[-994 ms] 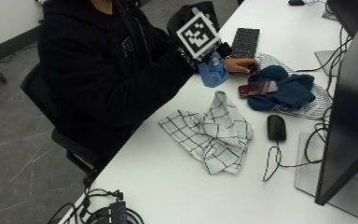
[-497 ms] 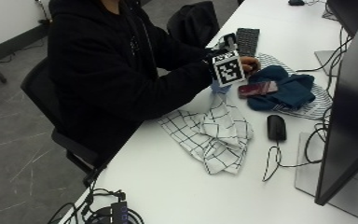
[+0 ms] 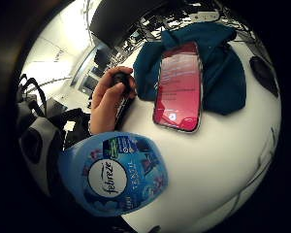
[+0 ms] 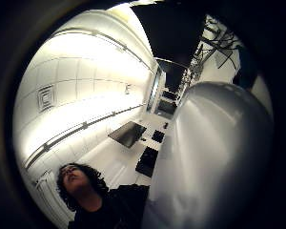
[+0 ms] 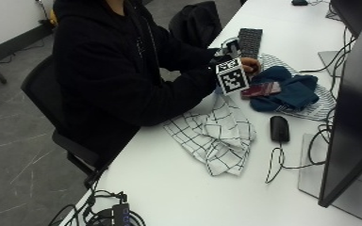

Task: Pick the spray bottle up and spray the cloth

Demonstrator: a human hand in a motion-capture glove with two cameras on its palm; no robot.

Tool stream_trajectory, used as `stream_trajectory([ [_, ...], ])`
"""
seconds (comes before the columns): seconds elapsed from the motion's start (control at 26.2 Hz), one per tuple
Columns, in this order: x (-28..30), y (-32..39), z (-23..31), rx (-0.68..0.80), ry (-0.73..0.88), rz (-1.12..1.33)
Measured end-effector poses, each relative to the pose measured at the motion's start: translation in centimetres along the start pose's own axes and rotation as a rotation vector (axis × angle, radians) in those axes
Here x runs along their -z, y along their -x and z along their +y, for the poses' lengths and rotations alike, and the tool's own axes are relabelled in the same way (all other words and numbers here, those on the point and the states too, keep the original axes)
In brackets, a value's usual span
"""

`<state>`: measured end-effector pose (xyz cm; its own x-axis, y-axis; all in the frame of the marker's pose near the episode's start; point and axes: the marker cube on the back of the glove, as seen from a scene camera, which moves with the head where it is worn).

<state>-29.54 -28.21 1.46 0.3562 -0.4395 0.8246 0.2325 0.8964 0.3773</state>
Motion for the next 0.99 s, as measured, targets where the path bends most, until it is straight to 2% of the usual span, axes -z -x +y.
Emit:
stream_trajectory([
  [0.31, 0.2, -0.1, 0.1, -0.019, 0.017, -0.013],
  [0.61, 3.0, -0.7, 1.4, -0.074, 0.275, 0.075],
  [0.76, 7.8, 0.4, 1.9, -0.063, 0.332, 0.267],
  [0.88, 12.6, 1.6, 2.6, -0.06, 0.388, 0.528],
  [0.99, 17.1, 3.4, 3.6, -0.057, 0.36, 0.766],
])
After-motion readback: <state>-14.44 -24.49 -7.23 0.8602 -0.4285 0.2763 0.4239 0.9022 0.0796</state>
